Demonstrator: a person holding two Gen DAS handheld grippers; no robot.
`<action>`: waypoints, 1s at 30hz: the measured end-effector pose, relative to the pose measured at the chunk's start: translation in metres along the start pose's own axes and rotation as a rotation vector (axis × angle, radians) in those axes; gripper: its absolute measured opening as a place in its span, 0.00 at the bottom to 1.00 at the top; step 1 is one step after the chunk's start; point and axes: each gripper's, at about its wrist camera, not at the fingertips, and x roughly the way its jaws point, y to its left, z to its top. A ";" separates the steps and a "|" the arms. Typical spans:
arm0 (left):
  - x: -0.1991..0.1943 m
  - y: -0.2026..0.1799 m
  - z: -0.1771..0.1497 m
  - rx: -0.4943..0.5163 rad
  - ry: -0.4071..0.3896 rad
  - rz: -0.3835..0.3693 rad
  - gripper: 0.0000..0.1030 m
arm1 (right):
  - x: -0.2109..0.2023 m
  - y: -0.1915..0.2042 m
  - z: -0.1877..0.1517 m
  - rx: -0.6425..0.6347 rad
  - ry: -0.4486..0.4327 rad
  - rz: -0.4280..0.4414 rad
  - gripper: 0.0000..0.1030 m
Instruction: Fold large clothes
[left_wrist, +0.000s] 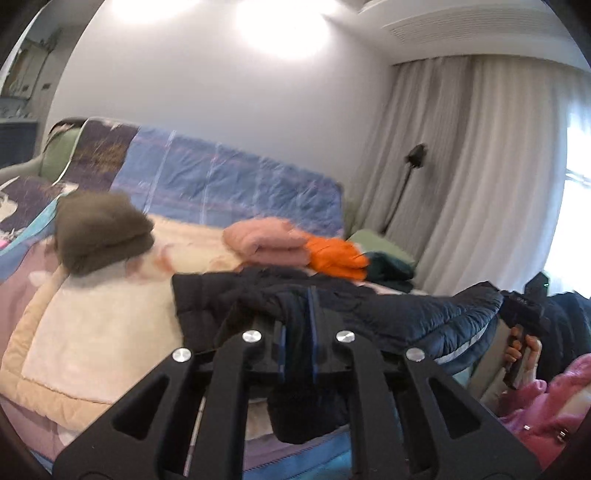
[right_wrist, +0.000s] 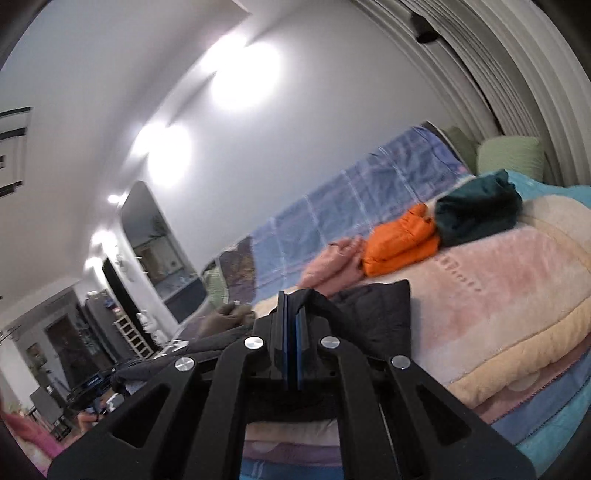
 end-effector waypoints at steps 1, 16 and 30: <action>0.008 0.004 0.002 -0.010 0.008 0.010 0.09 | 0.011 -0.003 0.003 -0.001 0.001 -0.018 0.03; 0.135 0.069 0.032 -0.072 0.163 0.121 0.11 | 0.158 -0.067 -0.002 0.061 0.109 -0.206 0.03; 0.218 0.118 -0.002 -0.125 0.333 0.206 0.15 | 0.236 -0.109 -0.032 0.042 0.243 -0.351 0.05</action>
